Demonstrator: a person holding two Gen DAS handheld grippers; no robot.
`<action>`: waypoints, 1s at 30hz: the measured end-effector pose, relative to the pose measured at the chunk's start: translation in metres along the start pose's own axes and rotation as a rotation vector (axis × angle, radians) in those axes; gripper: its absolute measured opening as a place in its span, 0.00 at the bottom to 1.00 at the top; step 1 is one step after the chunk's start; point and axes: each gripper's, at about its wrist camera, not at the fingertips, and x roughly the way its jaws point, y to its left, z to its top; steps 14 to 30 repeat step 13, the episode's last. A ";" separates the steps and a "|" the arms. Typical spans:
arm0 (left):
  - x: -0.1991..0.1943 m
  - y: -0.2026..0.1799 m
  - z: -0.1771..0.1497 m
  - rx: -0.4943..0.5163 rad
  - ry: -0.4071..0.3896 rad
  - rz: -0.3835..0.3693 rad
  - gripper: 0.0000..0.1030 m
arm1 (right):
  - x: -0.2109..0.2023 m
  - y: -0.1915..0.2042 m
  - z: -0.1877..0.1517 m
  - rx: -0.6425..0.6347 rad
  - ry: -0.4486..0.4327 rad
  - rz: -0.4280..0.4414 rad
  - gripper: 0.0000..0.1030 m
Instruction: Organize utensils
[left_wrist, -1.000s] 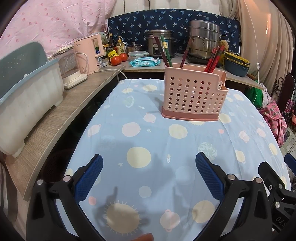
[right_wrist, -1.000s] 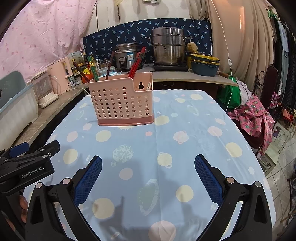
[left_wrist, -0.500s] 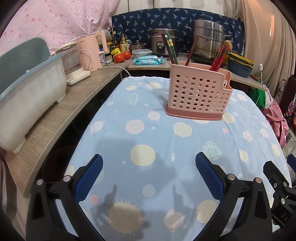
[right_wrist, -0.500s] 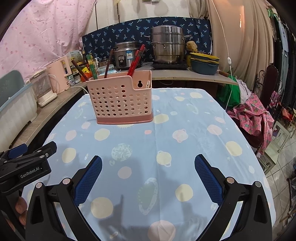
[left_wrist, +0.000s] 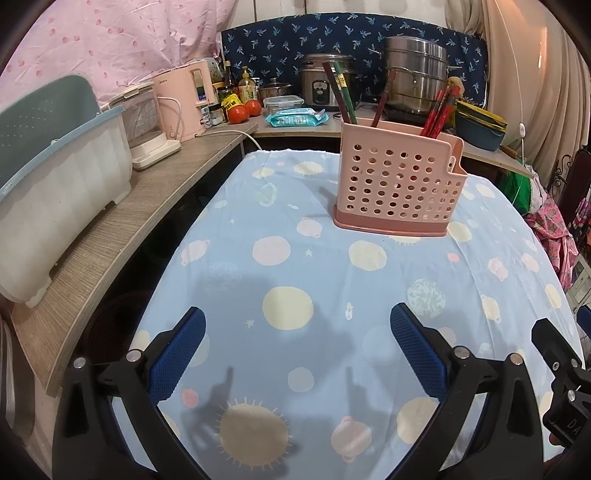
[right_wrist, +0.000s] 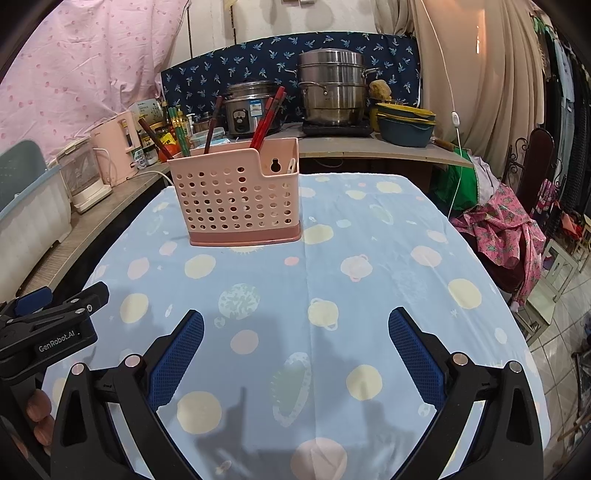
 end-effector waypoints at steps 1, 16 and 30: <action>0.000 0.000 0.000 0.001 0.000 0.003 0.93 | 0.000 0.000 0.000 0.001 0.001 -0.001 0.94; 0.004 0.002 0.000 -0.002 0.003 0.010 0.93 | 0.001 0.000 0.000 0.002 0.005 -0.003 0.94; 0.004 0.002 0.000 -0.002 0.003 0.010 0.93 | 0.001 0.000 0.000 0.002 0.005 -0.003 0.94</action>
